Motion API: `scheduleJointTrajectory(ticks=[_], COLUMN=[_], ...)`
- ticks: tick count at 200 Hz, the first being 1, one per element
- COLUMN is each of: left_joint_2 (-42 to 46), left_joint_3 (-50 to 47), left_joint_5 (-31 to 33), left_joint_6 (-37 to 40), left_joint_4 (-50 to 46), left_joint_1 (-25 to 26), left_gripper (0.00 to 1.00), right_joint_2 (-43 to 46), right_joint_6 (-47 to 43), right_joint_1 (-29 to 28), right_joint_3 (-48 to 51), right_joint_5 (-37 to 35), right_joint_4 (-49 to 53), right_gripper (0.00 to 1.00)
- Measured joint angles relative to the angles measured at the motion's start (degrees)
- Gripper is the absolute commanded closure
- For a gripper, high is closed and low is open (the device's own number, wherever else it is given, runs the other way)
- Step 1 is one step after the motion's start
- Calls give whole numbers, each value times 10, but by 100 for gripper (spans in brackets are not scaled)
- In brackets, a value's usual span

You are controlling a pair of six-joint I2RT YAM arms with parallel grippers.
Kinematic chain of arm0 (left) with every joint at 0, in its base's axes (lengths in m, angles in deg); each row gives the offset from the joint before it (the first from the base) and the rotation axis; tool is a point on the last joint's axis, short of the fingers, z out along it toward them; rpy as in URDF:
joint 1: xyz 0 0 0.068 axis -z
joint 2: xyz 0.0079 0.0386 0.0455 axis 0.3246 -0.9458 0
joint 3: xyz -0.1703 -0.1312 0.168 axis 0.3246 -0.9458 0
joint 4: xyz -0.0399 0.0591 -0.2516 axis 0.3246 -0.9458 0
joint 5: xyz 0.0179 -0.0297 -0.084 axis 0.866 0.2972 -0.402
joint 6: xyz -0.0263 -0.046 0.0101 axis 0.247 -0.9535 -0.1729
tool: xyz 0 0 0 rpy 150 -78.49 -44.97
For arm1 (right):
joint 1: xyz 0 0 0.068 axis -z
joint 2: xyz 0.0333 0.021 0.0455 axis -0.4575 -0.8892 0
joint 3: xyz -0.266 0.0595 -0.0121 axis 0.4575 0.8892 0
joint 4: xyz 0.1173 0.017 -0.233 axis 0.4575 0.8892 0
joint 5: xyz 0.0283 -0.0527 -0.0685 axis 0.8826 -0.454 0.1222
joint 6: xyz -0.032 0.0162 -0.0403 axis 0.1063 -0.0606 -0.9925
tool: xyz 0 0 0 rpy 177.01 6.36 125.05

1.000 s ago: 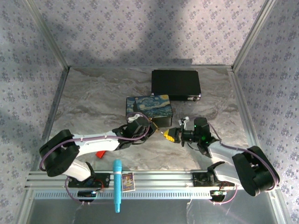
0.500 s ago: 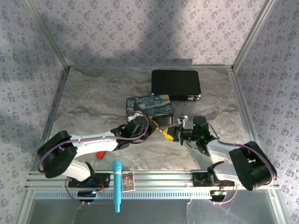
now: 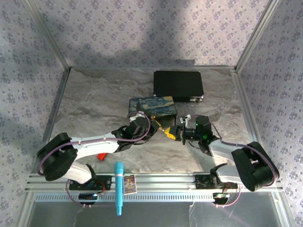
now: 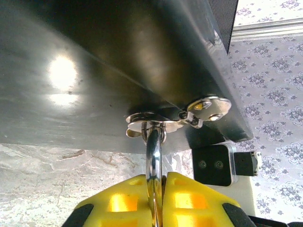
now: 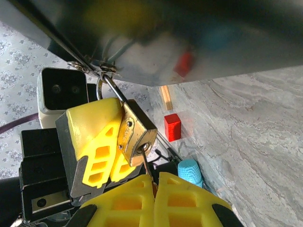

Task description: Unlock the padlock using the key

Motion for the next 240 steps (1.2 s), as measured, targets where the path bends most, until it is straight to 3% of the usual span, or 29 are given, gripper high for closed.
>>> scheduleJointTrajectory(ticks=[96,178,194,208,240], left_joint_2=[-7,-45,-46,-46,-44], left_joint_3=[-33,-38,-38,-38,-37], left_joint_5=[-10,-31,-30,-27,-27], left_joint_6=[-45,-69,-71,-76,-86], left_joint_4=[98,185,188,191,167], left_joint_1=[-6,-9,-9,-9,-9], left_gripper=[100,100,100,100,100], right_joint_2=[-43,-104,-105,-103,-69], right_joint_6=[-1,-78,-104,-134,-198], right_joint_1=[28,76,79,79,80], right_joint_3=[-20,-67,-80,-91,-94], right_joint_5=[33,130,137,136,113], right_joint_4=[-47,-45,-14,18,123], right_gripper=[100,100,79,67,62])
